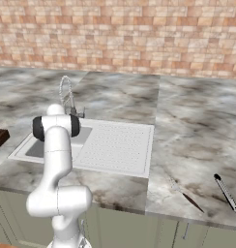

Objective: Pick up all produce items and place them in the sink. Turn on the sink faucet to wash them. Then turn the sink off and put them in the tray.

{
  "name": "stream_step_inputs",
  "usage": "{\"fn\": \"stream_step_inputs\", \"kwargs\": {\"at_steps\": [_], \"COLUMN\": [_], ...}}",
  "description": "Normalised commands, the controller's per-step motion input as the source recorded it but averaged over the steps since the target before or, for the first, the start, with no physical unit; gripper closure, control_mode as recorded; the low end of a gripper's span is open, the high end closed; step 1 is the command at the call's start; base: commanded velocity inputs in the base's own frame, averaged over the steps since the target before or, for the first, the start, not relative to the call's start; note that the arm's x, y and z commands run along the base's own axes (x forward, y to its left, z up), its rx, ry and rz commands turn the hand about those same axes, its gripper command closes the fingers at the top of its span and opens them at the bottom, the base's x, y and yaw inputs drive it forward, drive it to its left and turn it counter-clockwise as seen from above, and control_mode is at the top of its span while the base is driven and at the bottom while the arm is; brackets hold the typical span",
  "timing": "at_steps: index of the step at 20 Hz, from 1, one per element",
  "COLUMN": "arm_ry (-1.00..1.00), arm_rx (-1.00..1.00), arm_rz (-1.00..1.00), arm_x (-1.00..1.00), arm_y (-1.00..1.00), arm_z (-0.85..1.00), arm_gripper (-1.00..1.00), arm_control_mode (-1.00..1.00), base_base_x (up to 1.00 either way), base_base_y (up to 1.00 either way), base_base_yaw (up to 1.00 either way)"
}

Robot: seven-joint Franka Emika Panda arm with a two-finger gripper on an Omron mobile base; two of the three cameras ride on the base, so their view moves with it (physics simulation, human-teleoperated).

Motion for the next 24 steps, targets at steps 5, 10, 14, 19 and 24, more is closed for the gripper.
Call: {"fn": "stream_step_inputs", "kwargs": {"at_steps": [5,10,14,19,24], "arm_ry": [0.0,0.0,0.0,0.0,0.0], "arm_rx": [0.0,0.0,0.0,0.0,0.0], "arm_rz": [0.0,0.0,0.0,0.0,0.0], "arm_x": [0.0,0.0,0.0,0.0,0.0], "arm_y": [0.0,0.0,0.0,0.0,0.0], "arm_z": [-0.2,-0.18,-0.18,-0.22,-0.3], "arm_gripper": [-1.0,-1.0,-1.0,-1.0,-1.0], "arm_control_mode": [-1.0,-1.0,-1.0,-1.0,-1.0], "base_base_x": [0.0,0.0,0.0,0.0,0.0], "base_base_y": [0.0,0.0,0.0,0.0,0.0], "base_base_yaw": [0.0,0.0,0.0,0.0,0.0]}}
